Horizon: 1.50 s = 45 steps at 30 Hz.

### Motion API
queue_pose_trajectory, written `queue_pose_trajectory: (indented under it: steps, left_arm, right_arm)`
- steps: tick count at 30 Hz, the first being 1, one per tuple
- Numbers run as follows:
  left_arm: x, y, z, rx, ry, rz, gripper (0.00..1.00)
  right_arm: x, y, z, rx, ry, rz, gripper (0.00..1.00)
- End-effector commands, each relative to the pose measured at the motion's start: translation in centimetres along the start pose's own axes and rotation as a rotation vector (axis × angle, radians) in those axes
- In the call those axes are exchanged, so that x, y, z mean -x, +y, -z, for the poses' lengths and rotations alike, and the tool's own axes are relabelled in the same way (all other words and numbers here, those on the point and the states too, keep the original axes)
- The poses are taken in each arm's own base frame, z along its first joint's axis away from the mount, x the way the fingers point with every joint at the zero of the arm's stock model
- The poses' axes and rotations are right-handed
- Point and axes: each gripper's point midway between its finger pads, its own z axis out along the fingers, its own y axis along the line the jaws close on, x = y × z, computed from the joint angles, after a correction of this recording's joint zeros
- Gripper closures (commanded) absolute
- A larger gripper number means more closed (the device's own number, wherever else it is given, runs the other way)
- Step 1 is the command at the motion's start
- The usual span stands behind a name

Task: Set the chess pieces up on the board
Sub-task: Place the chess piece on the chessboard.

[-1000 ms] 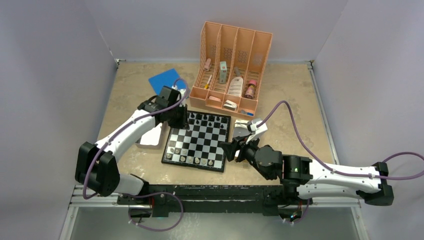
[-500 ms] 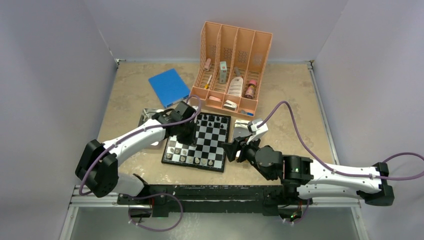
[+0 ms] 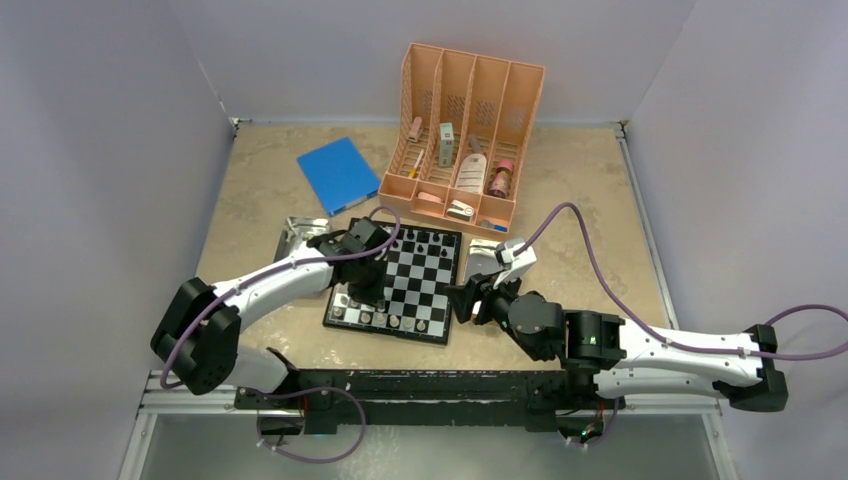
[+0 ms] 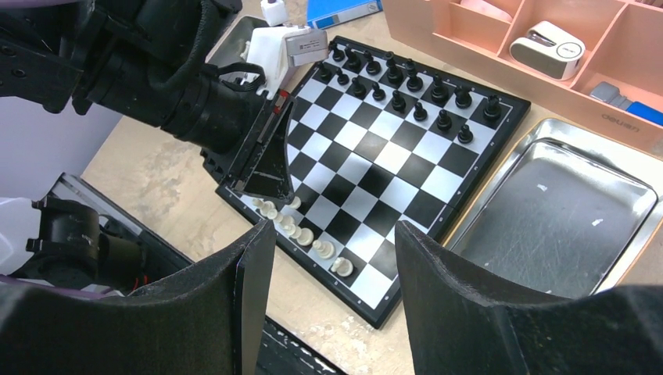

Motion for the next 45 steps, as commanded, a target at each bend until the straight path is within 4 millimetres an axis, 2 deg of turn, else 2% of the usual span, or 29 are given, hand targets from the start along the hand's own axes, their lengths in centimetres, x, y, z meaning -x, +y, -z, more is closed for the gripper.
queue_pose_trajectory:
  steps: [1, 13, 22, 30, 38, 42, 45]
  left_arm:
    - [0.4, -0.6, 0.0, -0.02, -0.03, 0.01, 1.0]
    - [0.8, -0.6, -0.8, -0.009, -0.02, -0.011, 1.0]
    - [0.9, -0.5, -0.6, -0.001, -0.028, -0.006, 0.81]
    - [1.6, -1.1, -0.1, -0.023, -0.042, -0.019, 0.78]
    - [4.5, -2.7, 1.3, -0.063, -0.146, -0.017, 0.71]
    - [7.5, -3.3, 3.2, -0.046, -0.241, -0.025, 0.69]
    - [10.2, -2.0, 4.5, 0.022, -0.307, 0.001, 0.69]
  right_arm:
    - [1.0, 0.2, 0.0, -0.009, -0.033, -0.035, 0.39]
    - [1.1, 0.4, -0.1, -0.01, -0.035, -0.036, 0.39]
    - [0.9, 0.4, -0.2, -0.011, -0.034, -0.034, 0.39]
    - [0.7, 0.6, -0.4, -0.002, -0.031, -0.029, 0.39]
    - [0.4, 1.2, -0.8, 0.007, -0.022, -0.019, 0.39]
    - [0.3, 1.4, -0.9, 0.022, -0.026, -0.027, 0.39]
    - [0.0, 1.5, -1.0, 0.033, -0.021, -0.019, 0.39]
